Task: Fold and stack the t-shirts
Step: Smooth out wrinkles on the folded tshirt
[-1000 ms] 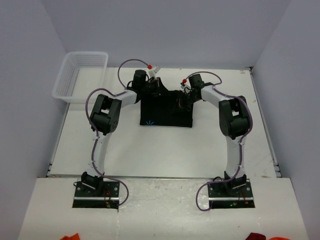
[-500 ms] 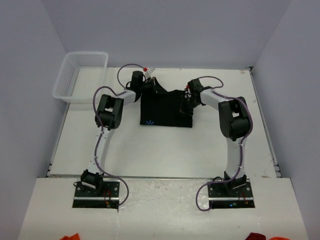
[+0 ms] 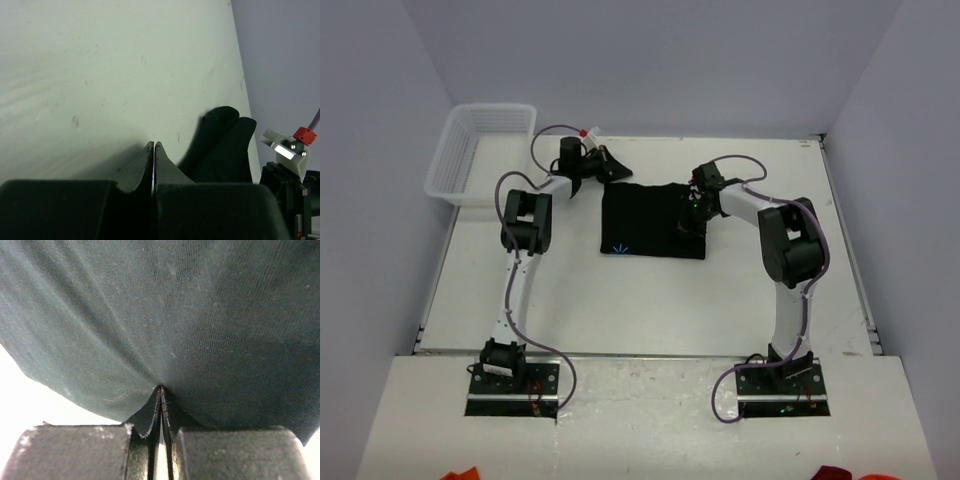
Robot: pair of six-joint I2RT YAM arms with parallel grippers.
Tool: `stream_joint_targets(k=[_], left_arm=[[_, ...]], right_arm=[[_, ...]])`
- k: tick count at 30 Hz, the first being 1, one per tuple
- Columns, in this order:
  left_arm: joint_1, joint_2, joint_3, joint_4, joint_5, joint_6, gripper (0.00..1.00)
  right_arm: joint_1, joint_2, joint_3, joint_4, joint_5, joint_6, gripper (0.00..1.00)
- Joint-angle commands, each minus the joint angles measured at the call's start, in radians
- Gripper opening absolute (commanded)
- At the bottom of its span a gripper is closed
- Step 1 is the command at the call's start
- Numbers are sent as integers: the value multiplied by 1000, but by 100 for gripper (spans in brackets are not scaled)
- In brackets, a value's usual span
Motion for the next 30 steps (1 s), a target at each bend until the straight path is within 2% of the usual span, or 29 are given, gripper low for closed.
stream_joint_targets(k=[1, 4, 5, 6, 9, 12, 15, 19, 21, 23, 25, 27, 28, 30], left_arm=[[15, -119, -97, 2, 22, 55, 0], [14, -259, -222, -24, -14, 107, 0], [12, -347, -264, -25, -26, 121, 0], [11, -398, -344, -30, -53, 144, 0], [-4, -559, -432, -77, -92, 213, 0], [-37, -685, -450, -256, -220, 314, 0], [-70, -802, -485, -352, -358, 377, 0], [-112, -882, -526, -402, -350, 402, 0], [-150, -911, -593, -392, -374, 394, 0], [-188, -931, -681, -355, -400, 375, 0], [-212, -939, -751, -299, -391, 350, 0], [-242, -934, -841, -225, -386, 321, 0], [-250, -923, -864, -209, -385, 319, 0], [-264, -913, -922, -176, -397, 312, 0]], right_arm=[[9, -19, -49, -41, 52, -21, 0], [10, -37, -71, -19, 58, -31, 0], [18, -53, -69, -21, 63, -36, 0], [22, -60, -68, -15, 60, -68, 0], [44, -102, -46, -22, 87, -120, 0], [56, -140, 0, -51, 109, -153, 0], [59, -165, 56, -86, 84, -176, 0], [59, -180, 151, -143, 102, -185, 0], [59, -177, 193, -182, 113, -194, 0], [59, -169, 253, -200, 132, -199, 11], [58, -142, 320, -217, 142, -211, 37], [53, -102, 381, -267, 161, -220, 44], [44, -58, 435, -283, 176, -225, 37], [38, -18, 471, -298, 196, -236, 4]])
